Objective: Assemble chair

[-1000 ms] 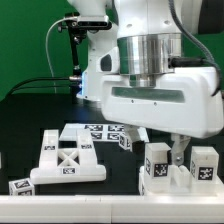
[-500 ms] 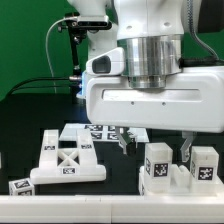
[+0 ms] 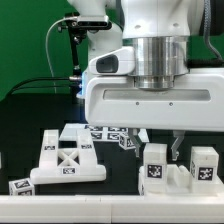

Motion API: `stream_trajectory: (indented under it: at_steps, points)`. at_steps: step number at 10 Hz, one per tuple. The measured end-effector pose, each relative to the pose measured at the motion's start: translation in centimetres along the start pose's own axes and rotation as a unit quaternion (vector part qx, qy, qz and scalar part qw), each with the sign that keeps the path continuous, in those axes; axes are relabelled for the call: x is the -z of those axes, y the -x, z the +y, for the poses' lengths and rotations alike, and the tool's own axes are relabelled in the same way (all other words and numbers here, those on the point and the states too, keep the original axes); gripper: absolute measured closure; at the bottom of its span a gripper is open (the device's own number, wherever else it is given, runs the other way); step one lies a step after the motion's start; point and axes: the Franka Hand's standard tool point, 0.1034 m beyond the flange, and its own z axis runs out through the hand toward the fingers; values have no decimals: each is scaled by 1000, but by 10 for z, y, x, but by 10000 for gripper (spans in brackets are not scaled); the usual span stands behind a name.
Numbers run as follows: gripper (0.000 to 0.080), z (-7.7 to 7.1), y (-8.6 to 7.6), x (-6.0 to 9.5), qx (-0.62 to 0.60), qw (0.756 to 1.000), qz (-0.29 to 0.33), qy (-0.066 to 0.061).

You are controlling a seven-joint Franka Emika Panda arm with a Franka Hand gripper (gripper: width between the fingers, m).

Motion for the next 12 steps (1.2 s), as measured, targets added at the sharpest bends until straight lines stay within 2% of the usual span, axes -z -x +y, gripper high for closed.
stream_trajectory:
  at_steps: [2, 3, 4, 5, 6, 8, 10, 11, 12]
  points:
    - [515, -2, -1, 0, -95, 995, 5, -1]
    - [515, -3, -1, 0, -184, 983, 5, -1]
    - [515, -5, -1, 0, -315, 949, -1, -2]
    - [515, -7, -2, -1, -428, 904, -5, -15]
    - [515, -7, -3, 0, -493, 870, -13, -24]
    - [515, -12, -1, -1, -567, 823, -17, -22]
    - [515, -13, 1, -1, -590, 807, -18, -21]
    - [515, -13, 1, -1, -572, 820, -18, -22]
    - [412, -12, 0, -1, -554, 832, -16, -23]
